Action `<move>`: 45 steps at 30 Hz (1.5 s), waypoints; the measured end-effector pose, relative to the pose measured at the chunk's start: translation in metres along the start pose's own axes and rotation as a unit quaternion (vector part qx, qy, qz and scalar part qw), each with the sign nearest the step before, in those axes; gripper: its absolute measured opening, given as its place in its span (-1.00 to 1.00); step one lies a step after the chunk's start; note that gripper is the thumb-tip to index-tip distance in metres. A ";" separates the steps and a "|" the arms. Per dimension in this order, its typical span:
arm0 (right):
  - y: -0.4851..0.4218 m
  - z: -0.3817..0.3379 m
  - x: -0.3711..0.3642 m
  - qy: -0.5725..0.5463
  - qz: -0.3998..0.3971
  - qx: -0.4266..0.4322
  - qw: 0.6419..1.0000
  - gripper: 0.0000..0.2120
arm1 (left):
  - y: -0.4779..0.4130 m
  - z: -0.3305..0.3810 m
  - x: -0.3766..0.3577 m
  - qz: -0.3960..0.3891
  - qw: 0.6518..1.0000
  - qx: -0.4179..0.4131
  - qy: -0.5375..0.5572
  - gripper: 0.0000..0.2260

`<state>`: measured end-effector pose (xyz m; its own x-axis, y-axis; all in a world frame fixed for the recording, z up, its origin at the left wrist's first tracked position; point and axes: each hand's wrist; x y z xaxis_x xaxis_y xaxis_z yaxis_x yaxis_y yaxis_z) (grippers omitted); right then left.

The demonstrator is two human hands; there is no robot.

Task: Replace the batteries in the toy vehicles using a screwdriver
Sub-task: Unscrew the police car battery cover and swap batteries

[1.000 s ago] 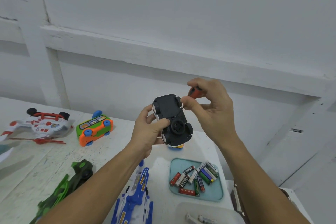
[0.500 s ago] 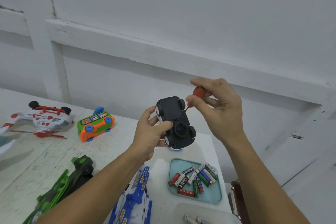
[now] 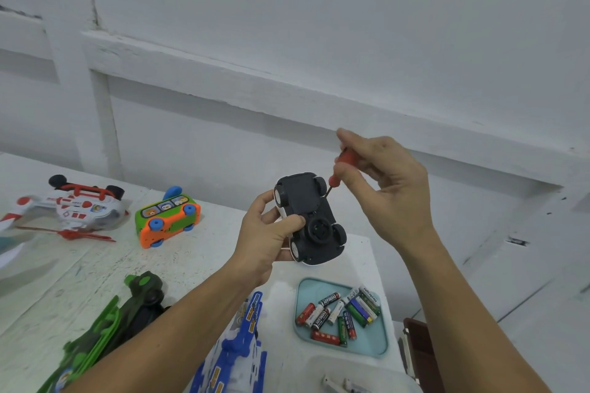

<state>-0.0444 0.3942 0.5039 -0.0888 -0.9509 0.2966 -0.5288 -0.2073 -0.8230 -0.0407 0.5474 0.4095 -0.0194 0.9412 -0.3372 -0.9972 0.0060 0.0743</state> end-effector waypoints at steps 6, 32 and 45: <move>0.004 -0.002 0.003 0.011 -0.010 -0.009 1.000 -0.65 | -0.001 0.002 0.000 -0.004 1.000 -0.001 0.001 -0.48; 0.008 -0.006 0.006 -0.062 0.027 -0.037 0.997 -0.66 | 0.009 0.004 -0.008 -0.004 1.000 0.003 -0.010 -0.53; 0.013 -0.012 0.016 -0.056 0.015 -0.052 0.997 -0.53 | 0.016 0.003 -0.015 0.004 1.000 -0.002 -0.017 -0.54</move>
<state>-0.0623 0.3793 0.5035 -0.0145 -0.9772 0.2116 -0.6121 -0.1587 -0.7747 -0.0565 0.5344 0.4191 -0.0249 0.9521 -0.3047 -0.9973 -0.0024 0.0740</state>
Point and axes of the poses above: each hand's wrist, its own y-axis away from the middle knuckle, its own x-axis out of the back of the hand, z = x × y, and after that the axes turned 8 degrees about -y, right-handed
